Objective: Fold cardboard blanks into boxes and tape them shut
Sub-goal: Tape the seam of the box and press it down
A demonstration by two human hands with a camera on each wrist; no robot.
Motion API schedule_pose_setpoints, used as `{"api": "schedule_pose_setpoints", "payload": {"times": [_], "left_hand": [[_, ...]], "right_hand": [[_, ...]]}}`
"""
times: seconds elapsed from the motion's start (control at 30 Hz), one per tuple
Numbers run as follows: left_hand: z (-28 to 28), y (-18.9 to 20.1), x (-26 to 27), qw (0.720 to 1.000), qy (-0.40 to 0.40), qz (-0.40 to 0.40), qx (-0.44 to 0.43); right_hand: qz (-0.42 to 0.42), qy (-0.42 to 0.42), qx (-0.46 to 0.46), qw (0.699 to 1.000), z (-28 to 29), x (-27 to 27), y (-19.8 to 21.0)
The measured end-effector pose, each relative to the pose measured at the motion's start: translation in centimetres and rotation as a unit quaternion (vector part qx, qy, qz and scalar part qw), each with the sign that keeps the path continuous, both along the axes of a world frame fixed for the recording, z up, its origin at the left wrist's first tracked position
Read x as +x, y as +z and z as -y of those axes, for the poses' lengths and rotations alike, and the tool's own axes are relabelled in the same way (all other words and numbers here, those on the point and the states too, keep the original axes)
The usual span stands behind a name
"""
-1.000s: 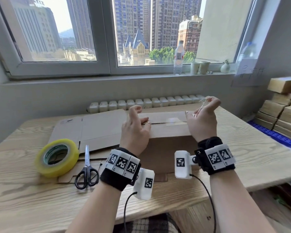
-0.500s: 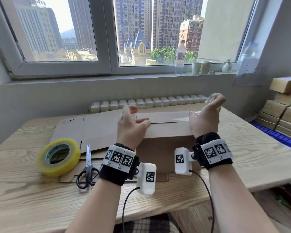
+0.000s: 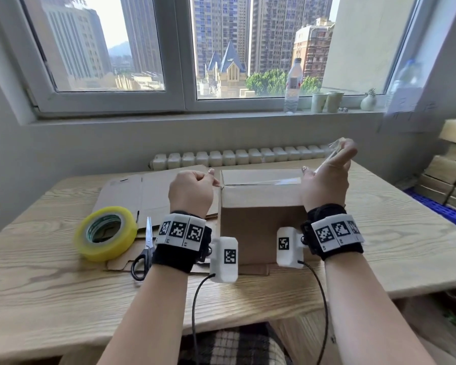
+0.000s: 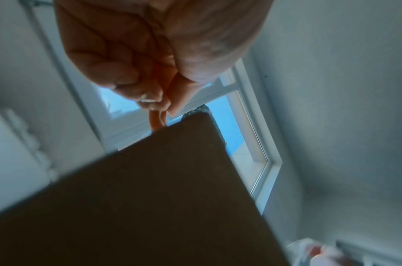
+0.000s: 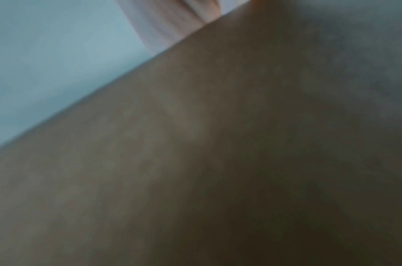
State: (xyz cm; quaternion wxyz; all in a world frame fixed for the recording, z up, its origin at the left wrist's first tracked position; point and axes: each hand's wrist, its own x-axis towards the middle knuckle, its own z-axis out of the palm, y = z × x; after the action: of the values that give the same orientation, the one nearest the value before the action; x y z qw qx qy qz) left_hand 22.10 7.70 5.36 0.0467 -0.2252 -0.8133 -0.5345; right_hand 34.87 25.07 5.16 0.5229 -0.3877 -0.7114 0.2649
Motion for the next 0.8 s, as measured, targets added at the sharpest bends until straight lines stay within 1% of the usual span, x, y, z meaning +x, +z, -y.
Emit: {"api": "schedule_pose_setpoints", "payload": {"times": [0.1, 0.2, 0.3, 0.37, 0.47, 0.57, 0.63, 0.8], "left_hand": [[0.2, 0.7, 0.7, 0.996, 0.048, -0.056, -0.053], [0.0, 1.1, 1.5, 0.982, 0.096, -0.129, -0.098], [0.0, 1.1, 1.5, 0.975, 0.090, -0.168, -0.118], [0.1, 1.0, 0.9, 0.984, 0.043, -0.142, -0.098], [0.4, 0.7, -0.3, 0.999, -0.031, -0.020, -0.038], [0.6, 0.6, -1.0, 0.997, -0.047, 0.066, -0.006], [0.7, 0.9, -1.1, 0.995, -0.050, 0.089, 0.010], [0.6, 1.2, -1.0, 0.996, -0.049, 0.073, 0.002]], "right_hand": [[0.004, -0.001, 0.003, 1.000, 0.2, 0.2, 0.0], [0.006, -0.003, 0.007, 1.000, 0.4, 0.2, 0.0], [0.004, -0.005, 0.006, 1.000, 0.4, 0.3, 0.0], [0.002, -0.007, 0.004, 1.000, 0.4, 0.3, 0.0], [0.004, -0.005, 0.011, 1.000, 0.5, 0.3, -0.1], [0.005, -0.004, 0.023, 1.000, 0.4, 0.2, -0.2], [0.005, -0.003, 0.026, 1.000, 0.4, 0.2, -0.2], [0.008, -0.006, 0.035, 0.999, 0.4, 0.3, -0.4]]}}
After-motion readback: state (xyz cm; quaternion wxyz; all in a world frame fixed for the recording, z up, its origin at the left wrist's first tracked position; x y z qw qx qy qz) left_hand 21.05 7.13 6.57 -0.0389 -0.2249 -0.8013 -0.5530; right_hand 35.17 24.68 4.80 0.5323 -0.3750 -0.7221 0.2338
